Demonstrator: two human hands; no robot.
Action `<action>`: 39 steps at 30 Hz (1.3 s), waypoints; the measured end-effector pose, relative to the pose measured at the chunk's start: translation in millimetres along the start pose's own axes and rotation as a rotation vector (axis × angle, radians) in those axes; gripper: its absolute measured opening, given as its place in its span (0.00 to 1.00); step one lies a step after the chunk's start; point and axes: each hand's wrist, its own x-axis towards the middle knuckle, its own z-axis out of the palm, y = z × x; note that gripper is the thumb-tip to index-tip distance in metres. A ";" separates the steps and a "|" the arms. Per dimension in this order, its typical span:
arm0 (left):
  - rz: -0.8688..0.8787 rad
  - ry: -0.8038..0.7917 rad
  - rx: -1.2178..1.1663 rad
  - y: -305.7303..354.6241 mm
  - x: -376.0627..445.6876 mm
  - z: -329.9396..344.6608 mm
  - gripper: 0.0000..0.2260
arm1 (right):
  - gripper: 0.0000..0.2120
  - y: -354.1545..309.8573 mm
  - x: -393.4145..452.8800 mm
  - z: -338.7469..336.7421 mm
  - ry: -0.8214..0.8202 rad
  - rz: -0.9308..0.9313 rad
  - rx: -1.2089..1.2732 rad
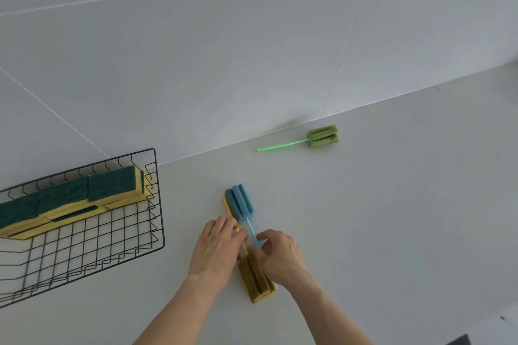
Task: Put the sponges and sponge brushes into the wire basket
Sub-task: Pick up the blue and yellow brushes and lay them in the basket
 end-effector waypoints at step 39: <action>0.191 0.097 -0.060 -77.2 -43.2 -80.9 0.22 | 0.23 -72.0 -38.3 -64.6 0.014 -0.365 -0.386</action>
